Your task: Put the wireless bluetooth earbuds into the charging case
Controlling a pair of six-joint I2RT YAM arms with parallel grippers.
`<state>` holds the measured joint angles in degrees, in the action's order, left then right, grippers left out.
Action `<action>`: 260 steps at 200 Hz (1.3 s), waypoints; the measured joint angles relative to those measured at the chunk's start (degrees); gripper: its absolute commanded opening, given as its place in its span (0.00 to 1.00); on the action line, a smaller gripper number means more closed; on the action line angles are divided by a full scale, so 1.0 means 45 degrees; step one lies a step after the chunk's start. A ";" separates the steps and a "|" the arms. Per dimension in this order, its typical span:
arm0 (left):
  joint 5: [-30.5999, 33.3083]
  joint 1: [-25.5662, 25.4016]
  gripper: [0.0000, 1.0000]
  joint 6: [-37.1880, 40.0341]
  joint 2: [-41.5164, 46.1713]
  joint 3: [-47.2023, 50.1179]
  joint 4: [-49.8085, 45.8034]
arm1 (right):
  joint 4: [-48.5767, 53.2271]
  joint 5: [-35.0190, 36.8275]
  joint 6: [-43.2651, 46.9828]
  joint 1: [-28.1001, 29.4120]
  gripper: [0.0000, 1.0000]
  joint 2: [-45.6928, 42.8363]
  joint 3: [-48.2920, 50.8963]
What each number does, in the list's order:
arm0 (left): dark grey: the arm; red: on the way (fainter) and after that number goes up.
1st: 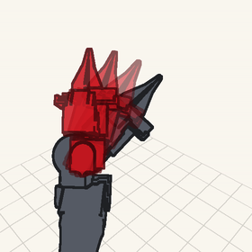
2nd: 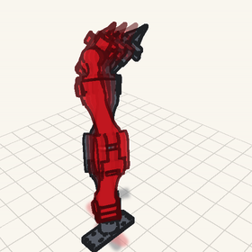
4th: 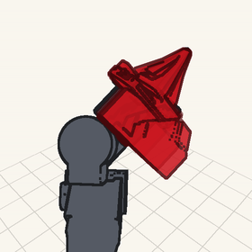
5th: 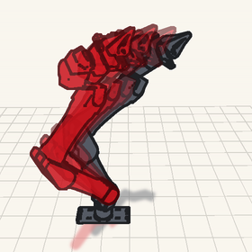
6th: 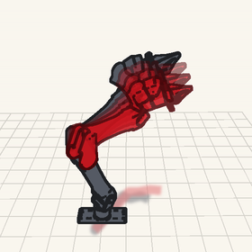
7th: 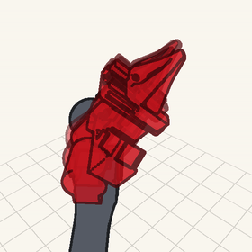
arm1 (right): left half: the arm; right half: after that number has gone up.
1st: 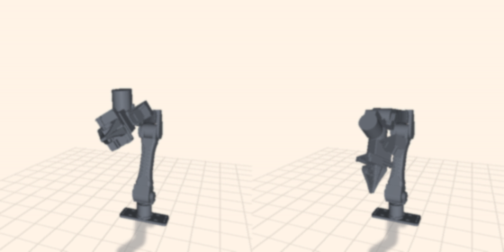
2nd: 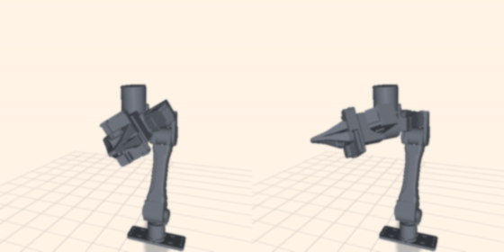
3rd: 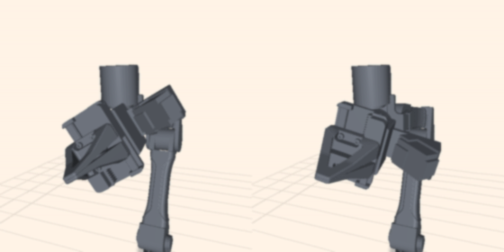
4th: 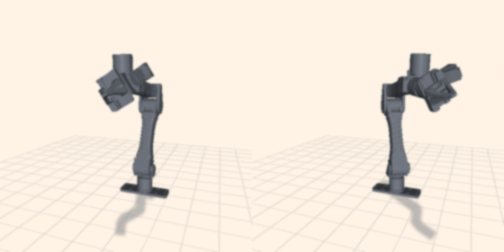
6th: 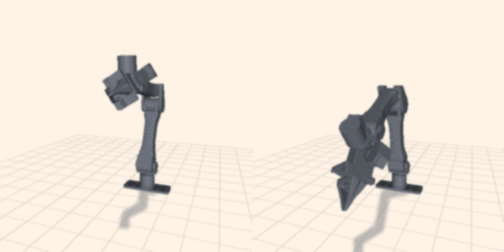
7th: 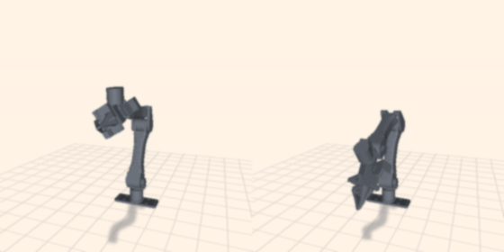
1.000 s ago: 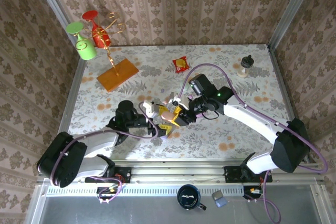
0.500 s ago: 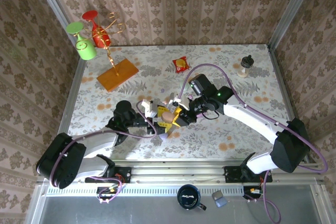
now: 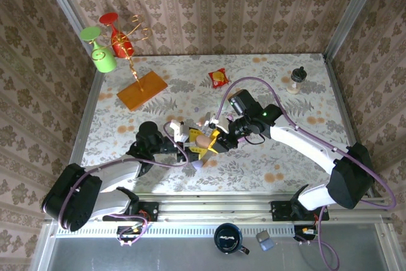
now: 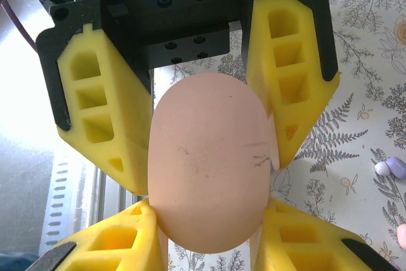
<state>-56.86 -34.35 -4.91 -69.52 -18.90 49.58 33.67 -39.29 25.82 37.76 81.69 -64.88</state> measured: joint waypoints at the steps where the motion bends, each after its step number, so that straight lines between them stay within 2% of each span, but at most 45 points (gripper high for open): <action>1: 0.0000 0.0000 0.58 0.0000 0.0000 0.0000 0.0000 | 0.0005 0.0000 0.0000 -0.0005 0.33 0.0000 0.0000; 14: 0.0000 0.0000 0.62 0.0024 0.0000 0.0000 -0.0029 | -0.0005 0.0000 0.0000 -0.0029 0.32 0.0000 0.0000; 43: -0.0029 0.0073 0.62 0.0039 0.0010 0.0049 -0.0073 | -0.0024 0.0000 -0.0005 -0.0170 0.32 -0.0087 0.0029; 80: -0.0029 0.0097 0.57 0.0034 0.0015 0.0112 -0.0063 | -0.0058 -0.0010 -0.0010 -0.0253 0.32 -0.0437 0.0078; 193: -0.0087 0.0053 0.57 -0.0209 0.0024 -0.0141 0.0019 | -0.0049 -0.0044 0.0000 -0.0253 0.31 -0.0233 0.0087; 220: -0.0097 0.0029 0.53 -0.0301 -0.0180 -0.0253 0.0029 | -0.0044 -0.0044 -0.0005 -0.0253 0.31 -0.0175 0.0087; 260: -0.0131 -0.0010 0.57 -0.0355 -0.0306 -0.0253 0.0034 | -0.0073 -0.0044 -0.0005 -0.0257 0.31 -0.0175 0.0107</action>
<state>-57.45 -34.39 -6.50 -70.89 -20.03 49.74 33.34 -39.48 25.80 36.60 80.90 -64.40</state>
